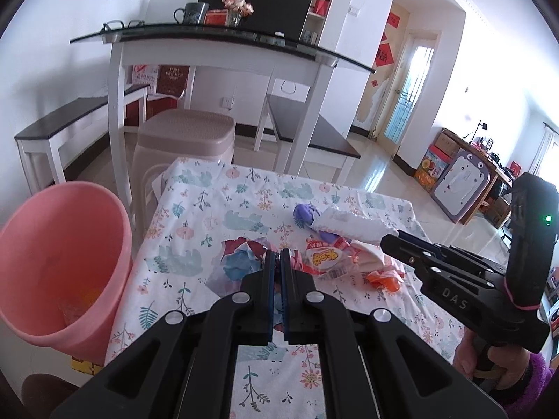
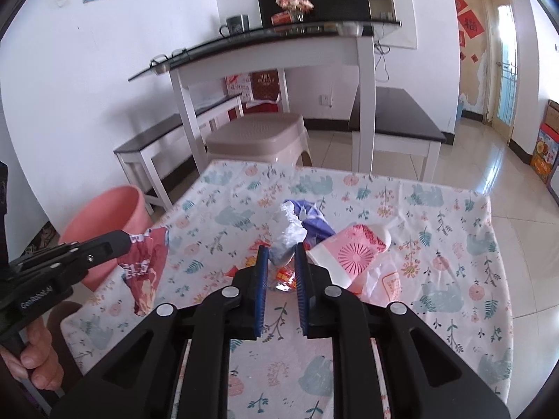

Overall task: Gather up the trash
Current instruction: 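Grasp the blue-red crumpled wrapper with the left gripper while the right gripper grasps white tissue, then carry the wrapper and tissue over the pink bucket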

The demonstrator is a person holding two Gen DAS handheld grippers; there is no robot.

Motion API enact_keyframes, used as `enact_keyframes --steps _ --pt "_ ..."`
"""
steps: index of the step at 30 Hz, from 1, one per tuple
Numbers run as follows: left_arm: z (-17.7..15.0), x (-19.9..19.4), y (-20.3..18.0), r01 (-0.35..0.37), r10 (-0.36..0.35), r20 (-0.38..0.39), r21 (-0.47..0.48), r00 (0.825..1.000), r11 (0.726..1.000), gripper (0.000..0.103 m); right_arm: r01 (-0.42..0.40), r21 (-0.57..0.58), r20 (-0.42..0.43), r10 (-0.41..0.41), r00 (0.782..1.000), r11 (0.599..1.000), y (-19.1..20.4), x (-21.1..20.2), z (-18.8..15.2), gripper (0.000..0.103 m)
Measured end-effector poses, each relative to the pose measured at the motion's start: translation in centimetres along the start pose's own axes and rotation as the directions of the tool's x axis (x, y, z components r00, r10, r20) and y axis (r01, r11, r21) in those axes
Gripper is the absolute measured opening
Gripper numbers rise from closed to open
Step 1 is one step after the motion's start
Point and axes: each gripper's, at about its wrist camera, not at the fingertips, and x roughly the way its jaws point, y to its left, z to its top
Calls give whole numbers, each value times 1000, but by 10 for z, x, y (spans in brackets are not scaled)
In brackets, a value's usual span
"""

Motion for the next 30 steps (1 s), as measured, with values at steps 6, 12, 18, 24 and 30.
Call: enact_keyframes --steps 6,12,18,24,30 --pt "3 -21 -4 -11 10 56 17 998 1000 2 -17 -22 41 18 999 1000 14 -18 5 15" --pt "8 -40 -1 -33 31 105 15 994 999 2 -47 -58 58 51 997 997 33 -26 8 15" --pt "11 -57 8 -64 64 149 -1 987 998 2 -80 -96 63 87 994 992 54 -28 10 15" --pt "13 -71 24 -114 117 182 -27 976 993 2 -124 -133 62 133 989 983 78 -24 16 15" --pt "13 -82 51 -154 167 197 -79 966 985 3 -179 -170 49 190 981 969 108 -18 20 15"
